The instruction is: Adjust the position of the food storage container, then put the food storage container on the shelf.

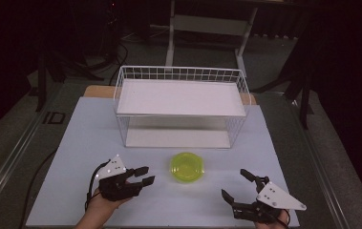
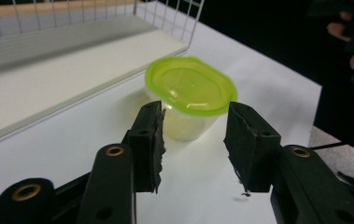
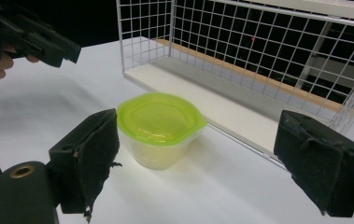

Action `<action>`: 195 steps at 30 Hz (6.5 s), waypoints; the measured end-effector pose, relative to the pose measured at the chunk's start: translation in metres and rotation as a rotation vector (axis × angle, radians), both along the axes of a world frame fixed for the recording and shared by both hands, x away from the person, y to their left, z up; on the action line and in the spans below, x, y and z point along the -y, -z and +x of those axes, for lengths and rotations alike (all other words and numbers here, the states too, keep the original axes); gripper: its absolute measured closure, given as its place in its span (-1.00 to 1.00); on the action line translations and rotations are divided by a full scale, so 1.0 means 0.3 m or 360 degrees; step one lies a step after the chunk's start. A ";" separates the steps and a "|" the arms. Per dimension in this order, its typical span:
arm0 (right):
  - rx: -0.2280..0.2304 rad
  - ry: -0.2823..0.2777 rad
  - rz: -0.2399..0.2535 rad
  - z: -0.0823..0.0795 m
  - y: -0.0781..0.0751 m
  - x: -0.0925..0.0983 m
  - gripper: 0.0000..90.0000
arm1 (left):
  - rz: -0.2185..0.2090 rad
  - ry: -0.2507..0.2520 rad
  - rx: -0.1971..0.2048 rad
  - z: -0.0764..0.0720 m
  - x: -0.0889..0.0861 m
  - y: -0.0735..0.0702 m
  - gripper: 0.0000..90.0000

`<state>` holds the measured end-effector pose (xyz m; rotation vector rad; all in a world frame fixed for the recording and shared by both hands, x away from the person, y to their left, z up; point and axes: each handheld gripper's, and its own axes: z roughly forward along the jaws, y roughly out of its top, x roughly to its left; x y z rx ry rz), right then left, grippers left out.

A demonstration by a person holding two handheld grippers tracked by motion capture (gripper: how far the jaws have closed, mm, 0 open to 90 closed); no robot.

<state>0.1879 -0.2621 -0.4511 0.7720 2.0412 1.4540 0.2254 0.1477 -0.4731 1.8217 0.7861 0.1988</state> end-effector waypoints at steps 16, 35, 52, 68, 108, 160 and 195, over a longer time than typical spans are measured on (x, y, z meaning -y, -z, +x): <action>-0.0079 -0.0071 -0.0017 0.028 -0.029 -0.046 -0.69 | -0.0072 0.0019 0.0044 0.017 0.046 -0.021 -0.96; -0.0251 -0.0047 -0.0009 0.179 -0.045 -0.117 -0.69 | -0.0062 0.0094 -0.0117 0.137 0.134 -0.055 -0.90; -0.0713 0.0088 0.0117 0.347 0.063 -0.162 -0.51 | -0.0060 -0.0045 -0.0480 0.258 0.190 0.060 -0.64; -0.1009 0.0186 0.0128 0.395 0.127 -0.200 0.05 | -0.0071 -0.0125 -0.0719 0.272 0.211 0.102 0.11; -0.0900 0.0060 0.0173 0.317 -0.057 -0.206 0.78 | -0.0127 -0.0109 -0.0630 0.181 0.185 -0.101 0.83; -0.0565 0.0040 0.0274 0.525 -0.546 -0.296 0.79 | -0.0296 -0.0247 -0.0356 0.390 0.098 -0.555 0.82; -0.0912 0.0225 0.0259 0.765 -0.504 -0.321 0.59 | -0.0307 -0.0377 -0.0476 0.561 0.103 -0.503 0.66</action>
